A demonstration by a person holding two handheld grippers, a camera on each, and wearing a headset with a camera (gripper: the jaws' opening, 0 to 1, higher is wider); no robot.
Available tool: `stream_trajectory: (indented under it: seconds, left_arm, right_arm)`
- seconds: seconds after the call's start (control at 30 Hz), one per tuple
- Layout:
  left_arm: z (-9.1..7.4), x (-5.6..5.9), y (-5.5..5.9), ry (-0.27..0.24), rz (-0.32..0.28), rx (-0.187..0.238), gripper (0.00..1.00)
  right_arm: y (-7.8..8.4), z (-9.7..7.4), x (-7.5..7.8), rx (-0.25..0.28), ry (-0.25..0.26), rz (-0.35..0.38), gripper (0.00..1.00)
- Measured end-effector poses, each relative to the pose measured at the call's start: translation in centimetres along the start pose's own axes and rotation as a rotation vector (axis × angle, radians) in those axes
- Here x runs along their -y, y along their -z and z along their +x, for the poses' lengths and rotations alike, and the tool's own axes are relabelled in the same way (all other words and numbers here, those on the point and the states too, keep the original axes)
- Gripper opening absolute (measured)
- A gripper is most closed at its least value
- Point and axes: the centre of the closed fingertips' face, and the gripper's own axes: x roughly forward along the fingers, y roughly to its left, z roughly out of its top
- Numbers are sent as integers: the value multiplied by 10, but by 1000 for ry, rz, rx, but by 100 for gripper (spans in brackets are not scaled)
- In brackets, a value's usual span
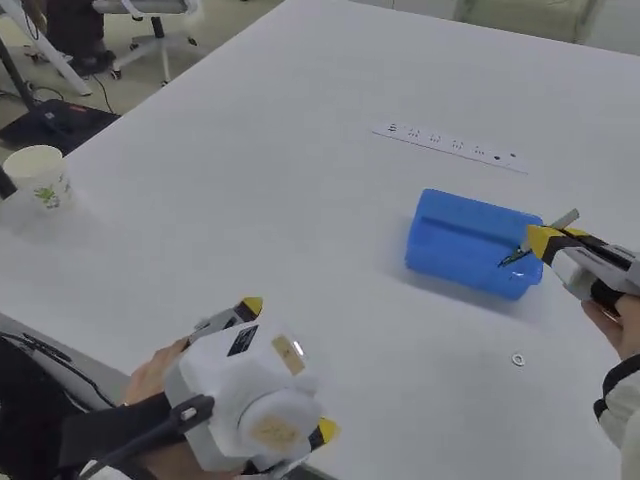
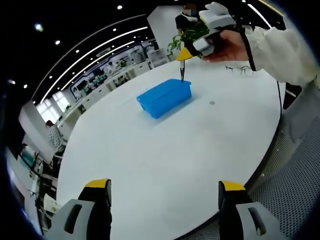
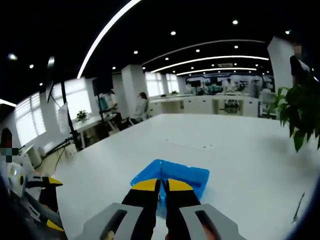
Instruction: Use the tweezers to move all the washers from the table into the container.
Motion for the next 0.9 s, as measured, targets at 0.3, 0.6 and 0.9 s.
stream_trajectory:
  seconds: [0.3, 0.6, 0.9]
  left_arm:
    - [2, 0, 0, -3, 2, -3, 91]
    - [3, -1, -1, -8, 2, 0, 91]
    - [2, -2, -1, -15, 1, 2, 91]
  right_arm:
    - [43, -21, 2, -78, 40, -22, 2]
    - [64, -26, 5, -126, 62, -54, 2]
    - [74, -26, 14, -142, 82, -53, 2]
